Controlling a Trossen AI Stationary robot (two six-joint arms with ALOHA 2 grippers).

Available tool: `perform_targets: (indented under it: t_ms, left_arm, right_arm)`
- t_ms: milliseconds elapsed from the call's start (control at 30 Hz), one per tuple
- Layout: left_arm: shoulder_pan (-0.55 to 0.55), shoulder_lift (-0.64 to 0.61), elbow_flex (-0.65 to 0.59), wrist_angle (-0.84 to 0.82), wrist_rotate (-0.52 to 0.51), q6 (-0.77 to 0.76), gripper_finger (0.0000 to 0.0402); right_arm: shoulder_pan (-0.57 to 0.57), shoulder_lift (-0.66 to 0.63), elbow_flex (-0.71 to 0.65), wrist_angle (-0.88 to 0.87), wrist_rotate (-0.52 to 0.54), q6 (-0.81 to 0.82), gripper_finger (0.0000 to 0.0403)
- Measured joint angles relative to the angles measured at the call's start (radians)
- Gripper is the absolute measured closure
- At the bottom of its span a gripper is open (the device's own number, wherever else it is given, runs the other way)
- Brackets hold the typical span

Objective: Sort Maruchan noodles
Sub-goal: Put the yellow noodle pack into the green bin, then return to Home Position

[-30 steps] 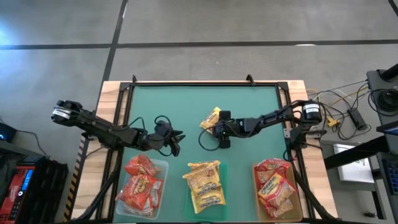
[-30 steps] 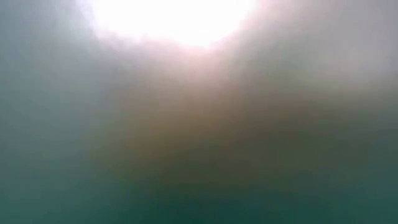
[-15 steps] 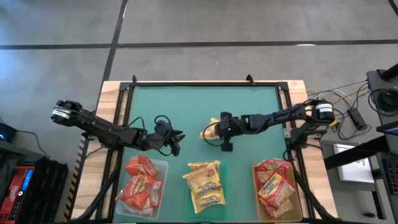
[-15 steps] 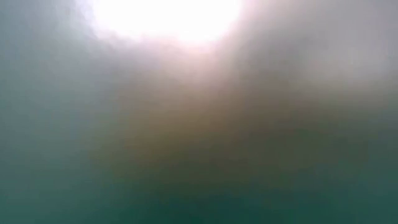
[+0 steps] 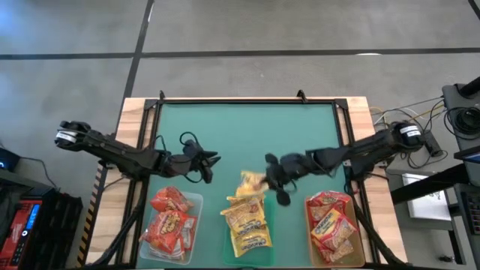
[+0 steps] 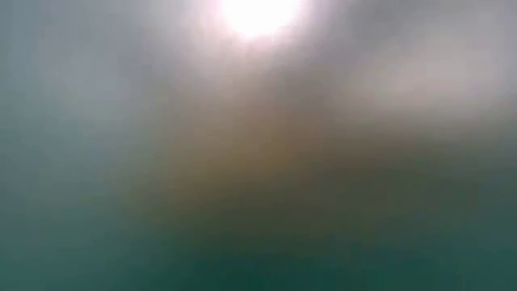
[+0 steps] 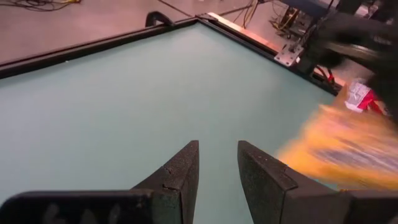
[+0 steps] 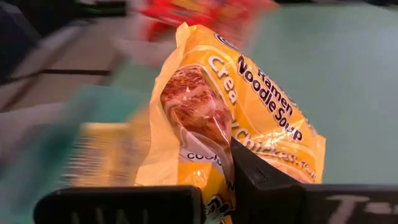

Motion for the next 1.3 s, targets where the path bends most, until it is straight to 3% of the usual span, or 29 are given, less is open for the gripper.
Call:
perform_targets:
  t_ms: [267,500,733,867,1000,1300]
  left_arm:
    - [0.002,-0.014,0.000,-0.007,0.000,-0.003,0.0308]
    - [0.001,-0.014,0.000,-0.005,0.001,-0.040,0.0308]
    - [0.001,-0.014,0.000,-0.003,0.047,-0.082,0.0308]
    - [0.001,-0.027,0.000,-0.006,0.072,-0.080,0.0308]
    - [0.001,-0.104,0.000,-0.005,0.088,-0.035,0.0308]
    - [-0.027,-0.374,0.000,-0.010,0.089,0.165,0.0308]
  right_arm:
    - [0.255,0.074,0.000,0.265,-0.002,0.023,0.0376]
    - [0.353,0.190,0.002,0.417,0.001,0.028,0.0367]
    - [0.350,0.218,0.002,0.388,-0.006,0.073,0.0284]
    - [0.346,0.161,0.002,0.379,0.002,0.063,0.0224]
    - [0.314,0.026,0.002,0.254,0.016,0.090,0.0184]
    - [0.295,-0.213,0.003,-0.049,0.303,-0.027,0.0175]
